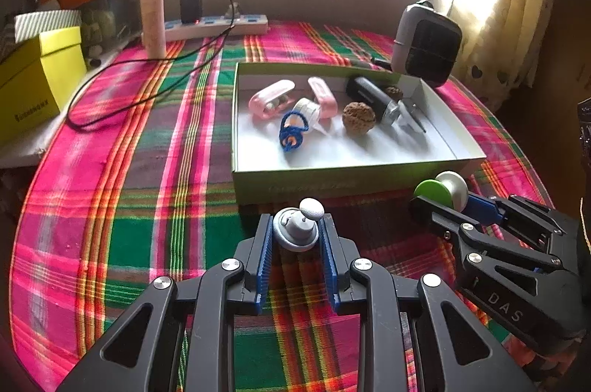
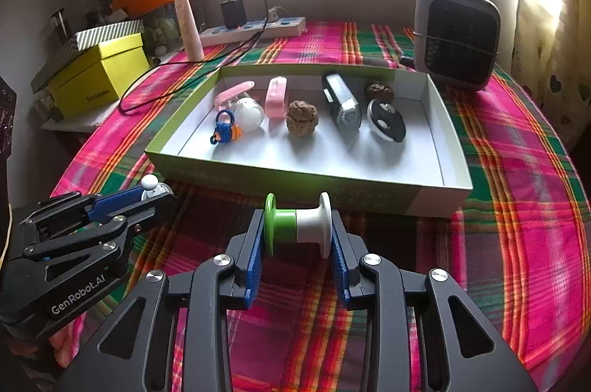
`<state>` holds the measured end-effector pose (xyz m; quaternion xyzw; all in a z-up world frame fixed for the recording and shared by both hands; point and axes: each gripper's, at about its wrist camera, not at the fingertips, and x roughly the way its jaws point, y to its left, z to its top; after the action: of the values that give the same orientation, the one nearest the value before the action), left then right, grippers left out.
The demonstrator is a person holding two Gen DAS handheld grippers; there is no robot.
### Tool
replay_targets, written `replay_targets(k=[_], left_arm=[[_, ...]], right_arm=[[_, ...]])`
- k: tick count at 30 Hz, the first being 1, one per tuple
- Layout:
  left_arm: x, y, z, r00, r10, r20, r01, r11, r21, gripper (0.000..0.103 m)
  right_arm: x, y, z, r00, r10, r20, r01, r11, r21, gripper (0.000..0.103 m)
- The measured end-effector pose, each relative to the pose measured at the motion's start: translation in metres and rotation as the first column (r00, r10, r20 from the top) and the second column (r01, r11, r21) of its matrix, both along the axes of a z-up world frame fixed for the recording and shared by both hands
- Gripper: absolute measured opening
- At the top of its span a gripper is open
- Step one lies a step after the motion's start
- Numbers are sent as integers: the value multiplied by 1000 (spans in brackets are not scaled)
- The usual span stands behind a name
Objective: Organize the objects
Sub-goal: 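Carry the white knob with left gripper while right gripper carries spool into box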
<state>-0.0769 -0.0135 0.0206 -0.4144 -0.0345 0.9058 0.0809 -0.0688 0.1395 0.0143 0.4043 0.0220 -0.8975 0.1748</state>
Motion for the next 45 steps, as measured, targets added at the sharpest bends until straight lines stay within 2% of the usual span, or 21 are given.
replay_targets(k=[13,20,31,45], left_arm=[[-4,14,25,997,-29,-66,28,999,-20,23],[-16,18,29,997,-29,-73,28,1000,-15,23],[-43,20,28,997,-25,-68,24,1000,-14,23],[-72,25,18,999,-35,-39,35,999,-20,23]], right_arm=[[-4,10,19,999,-17,-49,16,1000,-12,33],[-15,15,21,998,-33,-56,33,999,-3,33],[-38,15,24,998,-35,-61,36,999,16,33],[-66,12,13,999,-24,-28,25,999,41,33]])
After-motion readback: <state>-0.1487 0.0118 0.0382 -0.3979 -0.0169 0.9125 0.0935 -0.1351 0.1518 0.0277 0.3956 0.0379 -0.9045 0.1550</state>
